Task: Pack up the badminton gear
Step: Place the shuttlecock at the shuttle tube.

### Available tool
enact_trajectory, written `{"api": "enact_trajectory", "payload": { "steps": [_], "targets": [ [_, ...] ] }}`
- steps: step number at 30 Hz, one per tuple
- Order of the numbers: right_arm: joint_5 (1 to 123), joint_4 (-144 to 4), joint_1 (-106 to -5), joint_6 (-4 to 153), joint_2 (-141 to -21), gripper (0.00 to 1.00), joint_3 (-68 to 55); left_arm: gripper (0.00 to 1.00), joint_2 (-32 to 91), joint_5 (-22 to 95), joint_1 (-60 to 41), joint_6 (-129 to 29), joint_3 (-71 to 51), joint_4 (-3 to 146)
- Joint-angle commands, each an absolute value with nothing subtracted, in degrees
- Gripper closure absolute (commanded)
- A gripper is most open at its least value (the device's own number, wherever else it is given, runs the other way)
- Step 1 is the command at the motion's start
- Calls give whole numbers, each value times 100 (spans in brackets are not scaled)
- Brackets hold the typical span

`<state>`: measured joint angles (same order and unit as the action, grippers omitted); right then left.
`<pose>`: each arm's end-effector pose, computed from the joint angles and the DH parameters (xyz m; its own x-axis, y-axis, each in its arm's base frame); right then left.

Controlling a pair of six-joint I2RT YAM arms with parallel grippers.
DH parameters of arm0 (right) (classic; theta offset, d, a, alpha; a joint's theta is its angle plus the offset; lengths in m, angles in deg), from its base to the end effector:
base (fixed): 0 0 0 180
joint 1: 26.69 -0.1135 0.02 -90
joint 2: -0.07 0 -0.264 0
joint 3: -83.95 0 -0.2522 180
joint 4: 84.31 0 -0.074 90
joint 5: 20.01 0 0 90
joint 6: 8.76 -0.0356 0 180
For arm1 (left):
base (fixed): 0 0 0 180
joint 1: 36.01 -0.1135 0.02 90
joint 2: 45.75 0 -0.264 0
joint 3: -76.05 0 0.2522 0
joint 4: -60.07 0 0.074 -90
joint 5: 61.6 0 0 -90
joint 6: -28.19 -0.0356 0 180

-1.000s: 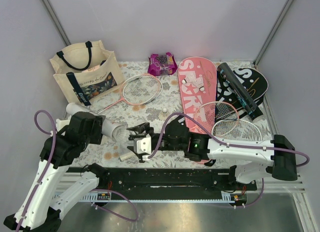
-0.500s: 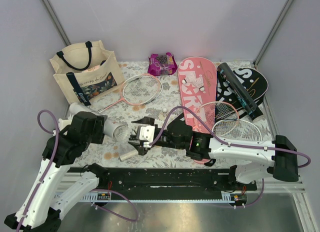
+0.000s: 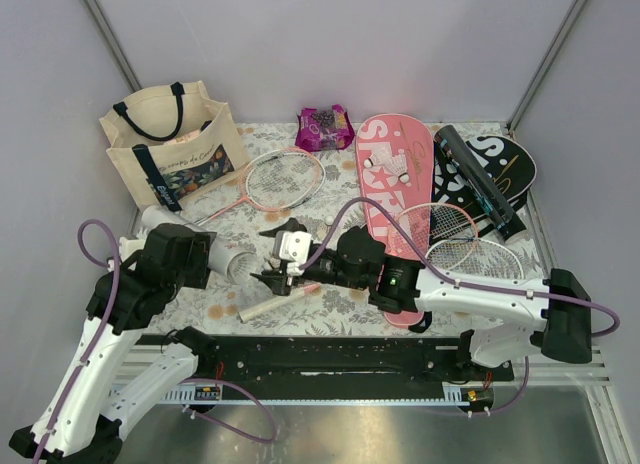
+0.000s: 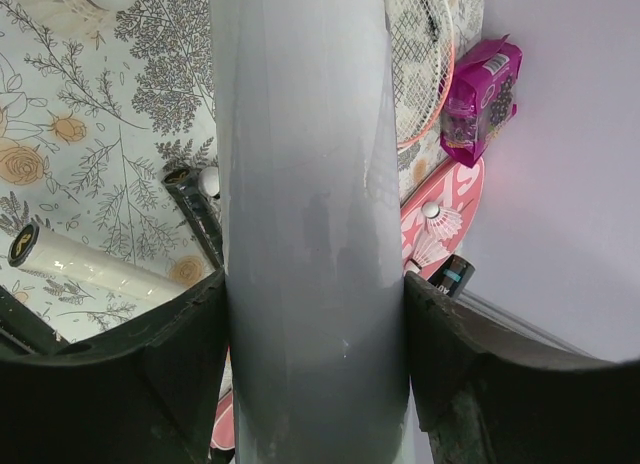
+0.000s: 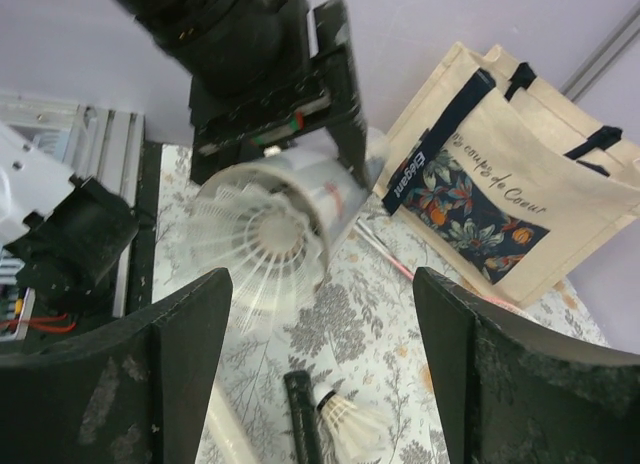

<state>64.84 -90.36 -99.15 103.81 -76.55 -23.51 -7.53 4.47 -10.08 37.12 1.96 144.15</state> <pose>0.0933 0.3060 0.3562 0.3844 -0.0521 -0.9217 -0.8979 0.2108 -0.3864 0.0854 -0.0255 0.3452 -0.0506 -0.9794 -0.1953 -0.6867 0.1761 -0.7053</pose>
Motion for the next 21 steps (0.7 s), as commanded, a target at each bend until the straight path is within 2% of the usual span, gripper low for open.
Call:
{"api": "enact_trajectory", "payload": {
  "steps": [1,12,15,21],
  "targets": [
    [6674,-9024,-9823,10303,-8026,19,-1735,94,-857,528,-999,3627,217,13992],
    [7384,-9225,-9832,10409,-9001,35,-1207,95,-795,914,-991,3698,218,13860],
    [7657,-9357,-9832,10461,-9151,33,-1145,95,-787,976,-991,3759,235,13851],
    [7755,-9173,-9823,10497,-9301,20,-978,95,-769,889,-999,3777,270,13755]
  ]
}}
